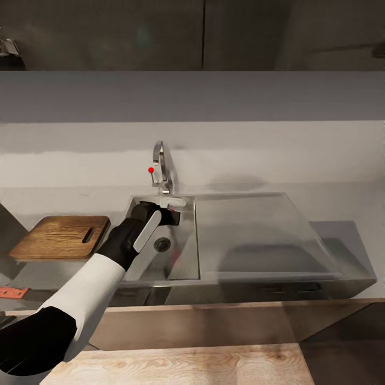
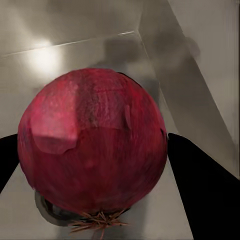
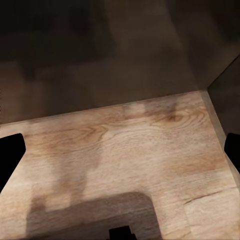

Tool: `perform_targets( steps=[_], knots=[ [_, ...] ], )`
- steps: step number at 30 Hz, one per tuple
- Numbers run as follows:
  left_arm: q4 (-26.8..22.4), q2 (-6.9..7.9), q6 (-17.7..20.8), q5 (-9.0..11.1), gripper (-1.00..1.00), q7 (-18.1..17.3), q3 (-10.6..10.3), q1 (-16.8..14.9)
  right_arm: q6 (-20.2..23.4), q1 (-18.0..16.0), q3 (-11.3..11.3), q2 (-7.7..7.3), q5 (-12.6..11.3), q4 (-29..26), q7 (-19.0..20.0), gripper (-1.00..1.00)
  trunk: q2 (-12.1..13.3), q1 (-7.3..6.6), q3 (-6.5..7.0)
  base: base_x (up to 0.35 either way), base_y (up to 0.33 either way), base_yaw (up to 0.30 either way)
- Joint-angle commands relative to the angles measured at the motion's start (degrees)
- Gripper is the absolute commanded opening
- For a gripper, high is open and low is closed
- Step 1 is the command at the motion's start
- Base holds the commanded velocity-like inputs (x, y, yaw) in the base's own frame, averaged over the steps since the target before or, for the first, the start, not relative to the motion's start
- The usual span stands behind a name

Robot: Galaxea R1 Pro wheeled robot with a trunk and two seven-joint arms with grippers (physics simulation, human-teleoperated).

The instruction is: In the kitchen, take the Vidalia onion out of the sink, dice it on the chopping board with the paring knife, put the diced onion into the bowl on the countertop, then place both the paring knife and the chopping board into the sink.

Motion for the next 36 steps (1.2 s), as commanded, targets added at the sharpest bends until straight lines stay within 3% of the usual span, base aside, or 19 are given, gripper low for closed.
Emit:
perform_targets(
  steps=[1,12,20,36],
  knots=[
    [-0.74,0.34,0.41,0.61,-1.00,0.52,-0.10,-0.04,-0.16,-0.03,-0.20,0.01,0.07,0.02,-0.05,1.00,-0.04,0.01,0.02,-0.009,0.000,0.000],
    [-10.72,6.43,6.10,0.63,-1.00,0.52,-0.07,-0.04,-0.16,-0.03,-0.20,0.01,0.07,0.02,-0.09,1.00,-0.04,0.01,0.52,-0.001,0.000,0.000],
    [-11.72,8.07,6.44,0.69,-1.00,0.52,-0.08,-0.04,-0.16,-0.03,-0.20,0.00,0.07,0.02,-0.09,1.00,-0.04,0.01,0.61,0.000,0.000,0.000],
    [-11.76,9.07,6.46,0.70,-1.00,0.52,-0.08,-0.04,-0.16,-0.03,-0.20,0.00,0.07,0.02,-0.09,1.00,-0.04,0.01,1.83,0.000,0.030,0.001]
  ],
)
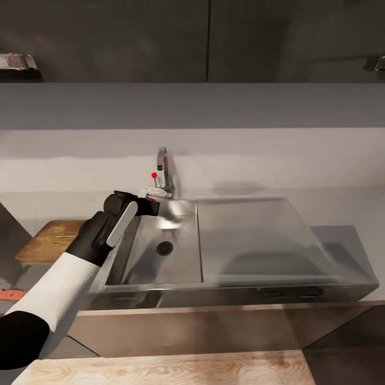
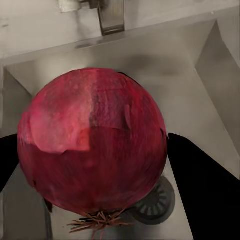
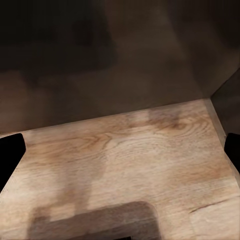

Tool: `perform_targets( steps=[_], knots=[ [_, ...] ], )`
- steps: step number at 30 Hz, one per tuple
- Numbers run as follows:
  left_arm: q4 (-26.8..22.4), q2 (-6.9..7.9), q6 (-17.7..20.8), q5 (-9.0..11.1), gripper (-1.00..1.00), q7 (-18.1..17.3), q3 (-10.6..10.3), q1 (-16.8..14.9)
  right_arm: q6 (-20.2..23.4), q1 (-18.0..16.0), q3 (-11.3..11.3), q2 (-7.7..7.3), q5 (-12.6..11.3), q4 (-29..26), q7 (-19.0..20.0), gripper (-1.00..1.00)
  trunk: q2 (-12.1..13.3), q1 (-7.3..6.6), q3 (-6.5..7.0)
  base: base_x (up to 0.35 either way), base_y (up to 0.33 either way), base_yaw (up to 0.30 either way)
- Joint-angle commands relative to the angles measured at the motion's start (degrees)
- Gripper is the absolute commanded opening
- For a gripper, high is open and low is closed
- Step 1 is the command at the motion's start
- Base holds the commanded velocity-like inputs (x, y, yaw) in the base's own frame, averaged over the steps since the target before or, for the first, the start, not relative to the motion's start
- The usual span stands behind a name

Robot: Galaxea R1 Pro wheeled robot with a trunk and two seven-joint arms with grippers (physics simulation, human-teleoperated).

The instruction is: In the kitchen, take the Vidalia onion out of the sink, dice it on the chopping board with the paring knife, put the diced onion into the bowl on the countertop, then place both the paring knife and the chopping board into the sink.

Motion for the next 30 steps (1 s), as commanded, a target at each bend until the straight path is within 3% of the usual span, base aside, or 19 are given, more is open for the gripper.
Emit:
perform_targets(
  steps=[1,30],
  knots=[
    [-0.04,0.10,0.12,0.56,-1.00,0.53,-0.18,-0.05,-0.18,-0.03,-0.20,0.02,0.07,0.02,-0.08,1.00,-0.04,0.01,0.02,0.000,0.216,0.047],
    [0.40,0.16,0.13,0.59,-1.00,0.53,-0.22,-0.05,-0.18,-0.03,-0.20,0.02,0.07,0.02,-0.08,1.00,-0.04,0.01,2.37,-0.031,0.275,0.127]
  ],
)
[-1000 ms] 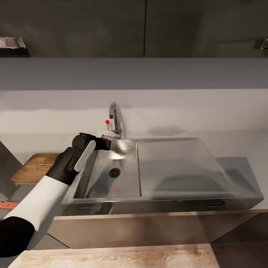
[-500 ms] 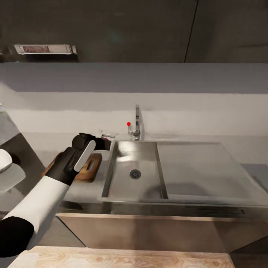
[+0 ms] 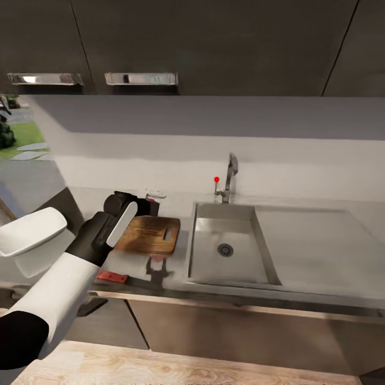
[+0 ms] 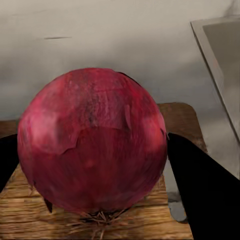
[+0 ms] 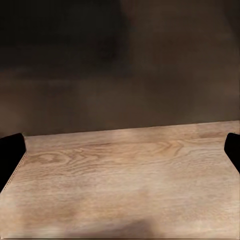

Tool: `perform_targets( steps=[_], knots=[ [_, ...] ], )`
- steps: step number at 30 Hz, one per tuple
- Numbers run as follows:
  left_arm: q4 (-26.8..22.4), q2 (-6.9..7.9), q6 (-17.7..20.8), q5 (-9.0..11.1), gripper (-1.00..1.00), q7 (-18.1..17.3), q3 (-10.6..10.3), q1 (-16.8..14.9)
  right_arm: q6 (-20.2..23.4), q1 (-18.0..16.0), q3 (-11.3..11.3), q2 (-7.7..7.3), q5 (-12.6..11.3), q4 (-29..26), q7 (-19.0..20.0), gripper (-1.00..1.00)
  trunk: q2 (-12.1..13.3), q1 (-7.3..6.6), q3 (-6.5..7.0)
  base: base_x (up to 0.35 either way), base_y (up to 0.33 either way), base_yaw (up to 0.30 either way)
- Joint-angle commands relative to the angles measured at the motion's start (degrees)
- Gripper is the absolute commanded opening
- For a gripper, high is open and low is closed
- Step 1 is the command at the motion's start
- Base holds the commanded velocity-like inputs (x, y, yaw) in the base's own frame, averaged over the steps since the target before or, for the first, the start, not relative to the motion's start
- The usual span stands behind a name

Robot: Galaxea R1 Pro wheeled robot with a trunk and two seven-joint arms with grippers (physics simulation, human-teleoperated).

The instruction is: In the kitchen, take the Vidalia onion out of the sink, dice it on the chopping board with the paring knife, put the diced onion into the bowl on the countertop, then place both the paring knife and the chopping board into the sink.

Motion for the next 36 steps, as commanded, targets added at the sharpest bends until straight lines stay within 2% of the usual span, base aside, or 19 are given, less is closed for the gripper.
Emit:
perform_targets(
  steps=[1,8,27,36],
  knots=[
    [-0.05,0.06,0.12,0.55,-1.00,0.53,-0.19,-0.05,-0.18,-0.03,-0.22,0.02,0.07,0.02,-0.09,1.00,-0.05,-0.01,-0.03,-0.139,0.277,0.034],
    [0.11,0.01,0.12,0.64,-1.00,0.53,-0.22,-0.02,-0.10,-0.03,-0.28,-0.05,0.07,0.02,-0.25,1.00,-0.05,-0.01,0.03,-0.088,0.155,0.009],
    [4.14,-0.32,0.02,0.73,-1.00,0.44,-0.23,0.04,0.09,-0.03,-0.10,-0.63,0.16,0.01,0.09,1.00,-0.05,-0.01,0.03,-0.003,0.005,0.000],
    [7.92,-0.32,-0.05,0.73,-1.00,0.38,-0.23,0.01,0.17,-0.03,-0.15,-0.77,0.16,-0.01,0.00,1.00,-0.05,-0.01,0.03,0.000,0.000,0.000]
  ],
)
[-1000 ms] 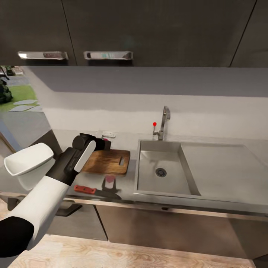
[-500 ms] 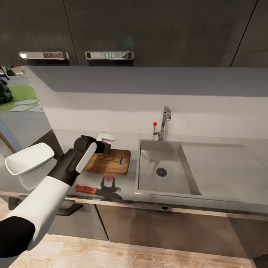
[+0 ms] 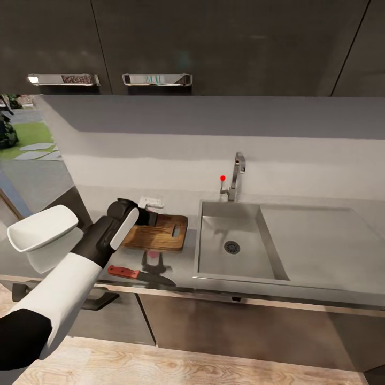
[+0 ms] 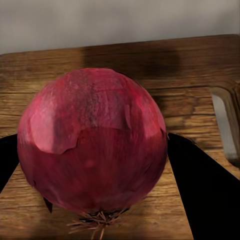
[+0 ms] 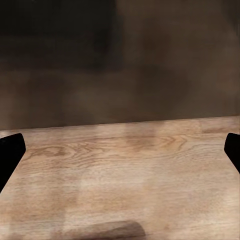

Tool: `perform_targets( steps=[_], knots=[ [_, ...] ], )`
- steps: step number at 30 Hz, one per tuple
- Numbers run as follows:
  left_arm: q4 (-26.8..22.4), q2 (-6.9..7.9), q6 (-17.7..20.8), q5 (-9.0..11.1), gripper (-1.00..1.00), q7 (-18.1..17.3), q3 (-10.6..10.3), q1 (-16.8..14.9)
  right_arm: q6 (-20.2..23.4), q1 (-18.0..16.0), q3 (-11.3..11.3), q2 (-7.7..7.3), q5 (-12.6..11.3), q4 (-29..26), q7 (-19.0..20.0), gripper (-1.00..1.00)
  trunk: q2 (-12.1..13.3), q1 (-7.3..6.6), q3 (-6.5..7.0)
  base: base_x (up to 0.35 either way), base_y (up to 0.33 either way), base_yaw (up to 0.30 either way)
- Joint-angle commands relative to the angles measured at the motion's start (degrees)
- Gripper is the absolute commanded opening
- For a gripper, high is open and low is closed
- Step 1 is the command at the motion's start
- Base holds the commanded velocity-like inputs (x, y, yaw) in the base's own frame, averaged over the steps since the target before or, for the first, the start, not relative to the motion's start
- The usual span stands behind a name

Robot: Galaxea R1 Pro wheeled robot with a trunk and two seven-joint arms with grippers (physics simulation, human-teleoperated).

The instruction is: In the kitchen, take the Vidalia onion out of the sink, dice it on the chopping board with the paring knife, put the diced onion into the bowl on the countertop, then place both the paring knife and the chopping board into the sink.

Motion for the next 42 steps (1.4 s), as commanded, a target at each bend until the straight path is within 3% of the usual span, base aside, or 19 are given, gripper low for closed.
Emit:
perform_targets(
  steps=[1,42],
  knots=[
    [0.09,0.07,0.13,0.57,-1.00,0.54,-0.20,-0.06,-0.16,-0.03,-0.21,0.02,0.08,0.01,-0.08,1.00,-0.05,0.00,-0.06,0.000,0.000,0.000],
    [2.64,-0.99,0.13,0.61,-1.00,0.50,-0.20,-0.04,-0.07,-0.03,-0.33,0.01,0.08,-0.04,-0.41,1.00,-0.05,0.00,-0.06,0.000,0.000,0.000]
  ],
)
